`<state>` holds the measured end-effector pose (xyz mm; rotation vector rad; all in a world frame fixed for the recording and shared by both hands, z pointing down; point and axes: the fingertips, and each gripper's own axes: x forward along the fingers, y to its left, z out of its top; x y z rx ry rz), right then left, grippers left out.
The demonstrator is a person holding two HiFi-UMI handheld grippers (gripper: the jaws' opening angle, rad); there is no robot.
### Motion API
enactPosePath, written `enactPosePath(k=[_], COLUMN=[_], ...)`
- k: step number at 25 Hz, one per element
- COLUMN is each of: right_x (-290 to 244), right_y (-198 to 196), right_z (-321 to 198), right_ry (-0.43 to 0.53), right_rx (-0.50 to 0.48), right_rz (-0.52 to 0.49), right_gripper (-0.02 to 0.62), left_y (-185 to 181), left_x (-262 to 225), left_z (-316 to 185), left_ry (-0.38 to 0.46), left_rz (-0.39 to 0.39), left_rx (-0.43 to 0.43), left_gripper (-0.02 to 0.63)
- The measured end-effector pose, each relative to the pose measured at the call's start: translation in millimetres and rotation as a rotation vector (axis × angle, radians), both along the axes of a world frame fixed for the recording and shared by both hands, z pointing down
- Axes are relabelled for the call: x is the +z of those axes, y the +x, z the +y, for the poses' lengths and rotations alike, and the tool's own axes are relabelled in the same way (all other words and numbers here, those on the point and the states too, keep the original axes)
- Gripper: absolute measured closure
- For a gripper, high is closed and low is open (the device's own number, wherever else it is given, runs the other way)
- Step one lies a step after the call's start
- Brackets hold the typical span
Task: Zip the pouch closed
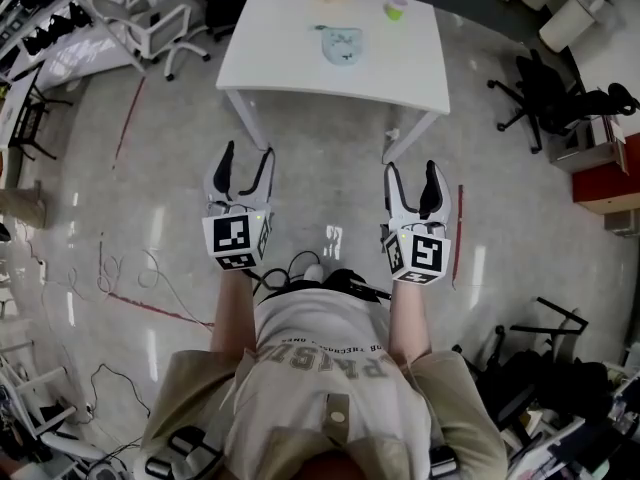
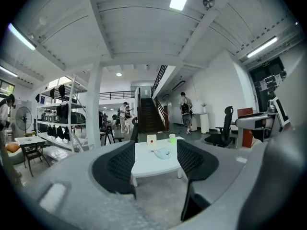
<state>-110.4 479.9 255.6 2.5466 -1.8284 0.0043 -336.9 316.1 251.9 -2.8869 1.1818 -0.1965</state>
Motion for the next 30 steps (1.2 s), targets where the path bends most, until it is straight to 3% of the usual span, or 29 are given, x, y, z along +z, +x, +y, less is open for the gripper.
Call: enactPosePath(k=[12, 30], right_x=[27, 22], right_y=[44, 177], right_z=[-50, -171], right_ry=[-0.060, -0.062], right_rx=[0.020, -0.055], right_rz=[-0.037, -0.031], right_gripper=[0.311, 0.311], left_y=[33, 170], left_x=[41, 31], left_z=[-52, -158], left_ry=[-0.079, -0.073], left_rz=[-0.042, -0.025], left_rx=[0.006, -0.024], left_gripper=[0.324, 0.324])
